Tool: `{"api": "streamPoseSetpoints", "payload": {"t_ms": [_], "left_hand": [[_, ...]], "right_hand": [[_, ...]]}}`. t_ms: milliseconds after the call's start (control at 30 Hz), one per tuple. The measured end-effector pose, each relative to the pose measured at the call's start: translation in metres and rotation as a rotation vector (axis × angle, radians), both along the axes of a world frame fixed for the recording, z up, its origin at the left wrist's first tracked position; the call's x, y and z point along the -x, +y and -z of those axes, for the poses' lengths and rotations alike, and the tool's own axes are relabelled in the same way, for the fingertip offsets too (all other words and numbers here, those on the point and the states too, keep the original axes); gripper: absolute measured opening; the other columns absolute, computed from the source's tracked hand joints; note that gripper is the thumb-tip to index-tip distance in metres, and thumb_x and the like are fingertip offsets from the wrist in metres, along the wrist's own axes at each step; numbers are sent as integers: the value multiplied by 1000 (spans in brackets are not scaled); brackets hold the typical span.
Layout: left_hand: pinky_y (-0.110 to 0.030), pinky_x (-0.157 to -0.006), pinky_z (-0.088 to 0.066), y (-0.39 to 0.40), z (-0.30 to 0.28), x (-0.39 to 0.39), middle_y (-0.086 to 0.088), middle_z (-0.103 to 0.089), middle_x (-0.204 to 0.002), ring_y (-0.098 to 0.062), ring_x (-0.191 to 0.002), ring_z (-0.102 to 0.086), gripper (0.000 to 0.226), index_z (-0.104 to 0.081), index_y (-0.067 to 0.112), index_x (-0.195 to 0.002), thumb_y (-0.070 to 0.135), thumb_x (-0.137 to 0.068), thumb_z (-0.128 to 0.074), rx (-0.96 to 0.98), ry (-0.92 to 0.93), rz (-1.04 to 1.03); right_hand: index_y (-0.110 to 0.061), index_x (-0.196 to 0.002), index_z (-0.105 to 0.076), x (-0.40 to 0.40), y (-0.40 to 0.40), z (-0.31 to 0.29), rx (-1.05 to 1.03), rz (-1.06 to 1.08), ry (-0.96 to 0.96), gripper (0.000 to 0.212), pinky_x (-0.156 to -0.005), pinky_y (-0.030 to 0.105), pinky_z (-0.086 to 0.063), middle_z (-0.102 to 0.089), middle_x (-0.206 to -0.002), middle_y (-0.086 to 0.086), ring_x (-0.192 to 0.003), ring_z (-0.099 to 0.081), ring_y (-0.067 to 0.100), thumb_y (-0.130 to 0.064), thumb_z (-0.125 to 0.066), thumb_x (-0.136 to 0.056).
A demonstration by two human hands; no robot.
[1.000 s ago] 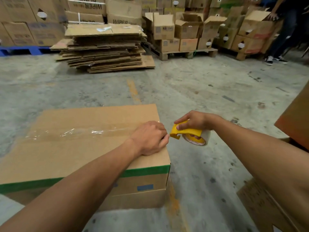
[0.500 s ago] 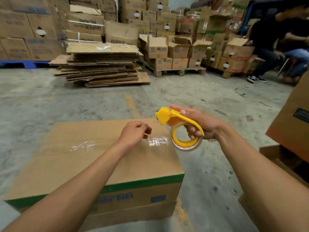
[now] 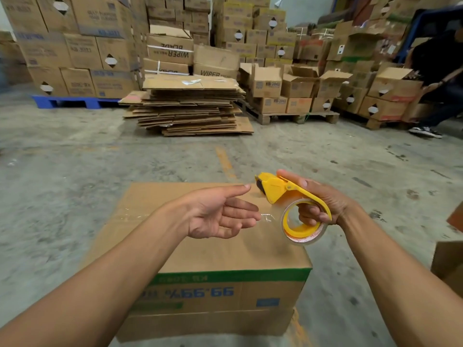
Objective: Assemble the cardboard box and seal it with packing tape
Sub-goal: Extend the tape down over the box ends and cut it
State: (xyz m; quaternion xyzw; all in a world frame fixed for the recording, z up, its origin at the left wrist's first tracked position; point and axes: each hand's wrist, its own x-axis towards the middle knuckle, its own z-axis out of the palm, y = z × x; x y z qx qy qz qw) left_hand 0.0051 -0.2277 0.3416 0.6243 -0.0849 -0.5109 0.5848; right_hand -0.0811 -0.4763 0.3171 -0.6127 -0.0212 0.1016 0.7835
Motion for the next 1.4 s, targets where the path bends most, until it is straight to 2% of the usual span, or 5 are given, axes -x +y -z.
{"api": "streamPoseSetpoints", "payload": {"t_ms": [300, 800, 1000, 1167, 1400], "left_hand": [[-25, -60, -57, -17, 10, 9, -16, -74, -102, -22, -77, -75, 21, -75, -2, -90, 17, -82, -71, 198, 267, -110], [-23, -55, -55, -26, 29, -2, -10, -72, -74, -16, -58, -69, 8, -68, 4, -86, 7, -90, -63, 141, 224, -165], [-21, -48, -51, 9, 41, -42, -7, -62, -72, -13, -60, -54, 16, -64, 2, -85, 3, -95, -52, -61, 80, -222], [-22, -61, -39, 67, 42, -91, -2, -57, -60, -11, -60, -45, 16, -64, 5, -86, 8, -96, -52, -269, -107, -228], [-24, -55, -34, -31, 37, -135, -5, -49, -72, -17, -59, -41, 17, -61, 9, -88, 12, -97, -47, -387, -779, -141]], "right_hand": [[-37, -120, -69, 6, -10, 1, 19, -3, -2, 65, -35, 21, -45, -46, -35, 4, -24, -43, 9, -49, -88, -59], [-36, -122, -67, 4, -5, 1, 143, -63, 45, 64, -36, 23, -48, -50, -39, 5, -26, -46, 10, -50, -85, -63], [-38, -129, -62, 3, -3, 1, 298, -96, 119, 61, -39, 26, -51, -56, -49, 11, -34, -52, 13, -43, -81, -71], [-36, -126, -64, 23, -13, 2, 352, -41, 221, 64, -36, 22, -46, -58, -49, 8, -32, -50, 13, -43, -84, -66], [-31, -125, -66, 28, -13, -21, 404, 130, 227, 40, -36, 25, -48, -65, -67, 13, -38, -51, 14, -23, -61, -86]]}}
